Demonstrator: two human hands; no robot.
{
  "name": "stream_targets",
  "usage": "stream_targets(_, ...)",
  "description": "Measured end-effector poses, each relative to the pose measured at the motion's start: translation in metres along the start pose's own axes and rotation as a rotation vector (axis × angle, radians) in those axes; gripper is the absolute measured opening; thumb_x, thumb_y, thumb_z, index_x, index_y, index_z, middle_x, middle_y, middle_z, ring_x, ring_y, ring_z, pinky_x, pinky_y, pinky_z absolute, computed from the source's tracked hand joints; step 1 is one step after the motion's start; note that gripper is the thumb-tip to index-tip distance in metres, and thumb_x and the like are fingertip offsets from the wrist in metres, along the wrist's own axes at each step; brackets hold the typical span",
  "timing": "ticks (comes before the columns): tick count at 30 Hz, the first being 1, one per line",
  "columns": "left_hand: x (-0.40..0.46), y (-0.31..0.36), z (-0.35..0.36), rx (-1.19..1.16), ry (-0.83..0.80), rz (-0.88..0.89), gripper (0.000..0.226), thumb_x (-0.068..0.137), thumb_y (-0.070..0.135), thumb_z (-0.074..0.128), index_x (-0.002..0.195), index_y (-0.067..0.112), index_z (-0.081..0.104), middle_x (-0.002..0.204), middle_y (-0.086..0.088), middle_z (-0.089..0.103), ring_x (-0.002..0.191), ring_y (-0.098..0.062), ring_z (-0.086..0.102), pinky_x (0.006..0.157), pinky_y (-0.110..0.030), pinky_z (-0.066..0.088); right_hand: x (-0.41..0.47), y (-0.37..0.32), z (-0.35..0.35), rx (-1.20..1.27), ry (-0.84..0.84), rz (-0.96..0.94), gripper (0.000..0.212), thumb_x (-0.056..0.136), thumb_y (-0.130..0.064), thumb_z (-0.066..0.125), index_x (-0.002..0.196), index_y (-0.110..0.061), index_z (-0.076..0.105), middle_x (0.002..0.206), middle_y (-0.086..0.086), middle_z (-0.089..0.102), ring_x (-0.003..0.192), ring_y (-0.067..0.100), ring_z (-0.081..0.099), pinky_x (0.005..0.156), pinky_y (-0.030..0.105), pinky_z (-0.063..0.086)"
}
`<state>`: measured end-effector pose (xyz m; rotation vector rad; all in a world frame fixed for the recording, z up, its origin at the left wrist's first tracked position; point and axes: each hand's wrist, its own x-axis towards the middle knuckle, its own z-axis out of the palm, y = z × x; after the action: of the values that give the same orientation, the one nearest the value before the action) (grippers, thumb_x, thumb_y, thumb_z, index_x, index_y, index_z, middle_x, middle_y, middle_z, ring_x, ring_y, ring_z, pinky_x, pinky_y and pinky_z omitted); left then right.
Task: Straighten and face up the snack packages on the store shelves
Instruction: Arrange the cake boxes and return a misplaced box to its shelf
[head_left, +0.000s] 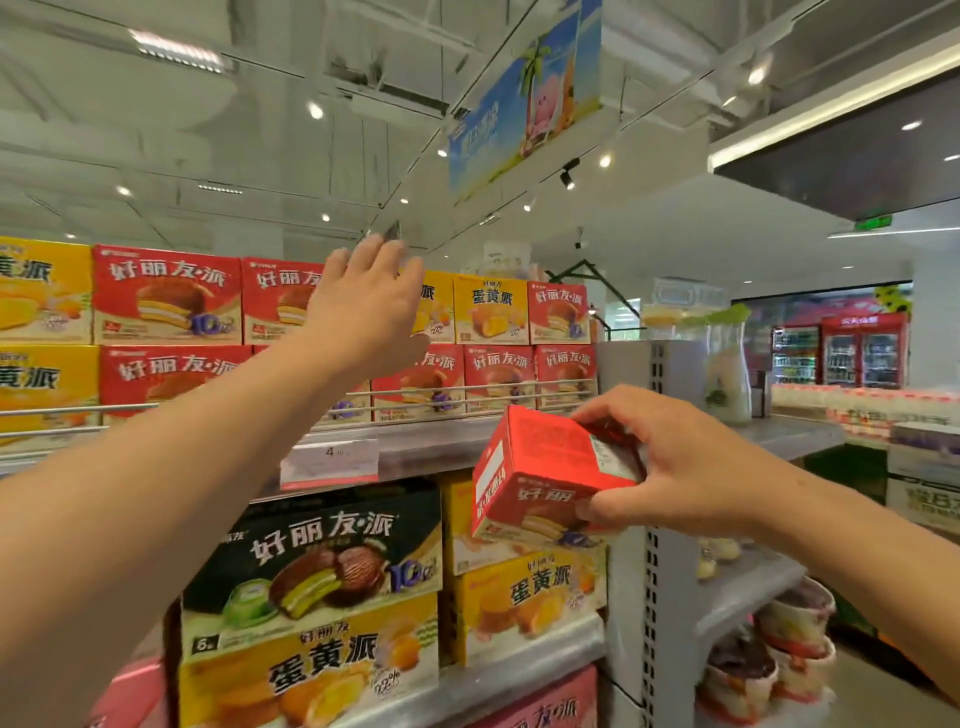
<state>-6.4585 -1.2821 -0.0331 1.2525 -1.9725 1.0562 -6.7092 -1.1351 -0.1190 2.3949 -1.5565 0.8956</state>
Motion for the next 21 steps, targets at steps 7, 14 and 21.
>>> stream_targets(7,0.034,-0.020,0.025,0.034,-0.153,-0.146,0.117,0.070,0.070,0.069,0.155,0.016,0.009,0.163,-0.009,-0.012,0.149,-0.033,-0.011,0.119,-0.057,-0.001,0.033,0.021,0.005,-0.021,0.029,-0.063,0.057,0.065,-0.044,0.083,0.111,-0.047,0.049,0.110,-0.024,0.054,0.100,-0.008,0.055,0.078,0.012,0.048)
stream_targets(14,0.040,-0.017,0.023,-0.081,0.055,-0.136,0.086,0.063,0.054,0.084,0.126,0.017,0.038,0.144,-0.015,0.036,0.139,-0.035,0.024,0.114,-0.052,0.017,0.059,0.050,-0.001,-0.005,-0.009,-0.161,0.070,0.066,-0.046,0.082,0.126,-0.040,0.049,0.117,-0.027,0.050,0.108,-0.007,0.052,0.087,0.017,0.048)
stream_targets(21,0.029,-0.008,0.001,-0.242,0.177,-0.164,0.068,0.064,0.040,0.087,0.119,0.024,0.051,0.119,-0.005,0.052,0.111,-0.029,0.045,0.091,-0.041,0.035,0.090,0.073,-0.007,0.031,0.002,-0.295,0.072,0.071,-0.045,0.081,0.134,-0.038,0.047,0.119,-0.031,0.047,0.111,-0.011,0.047,0.080,0.008,0.044)
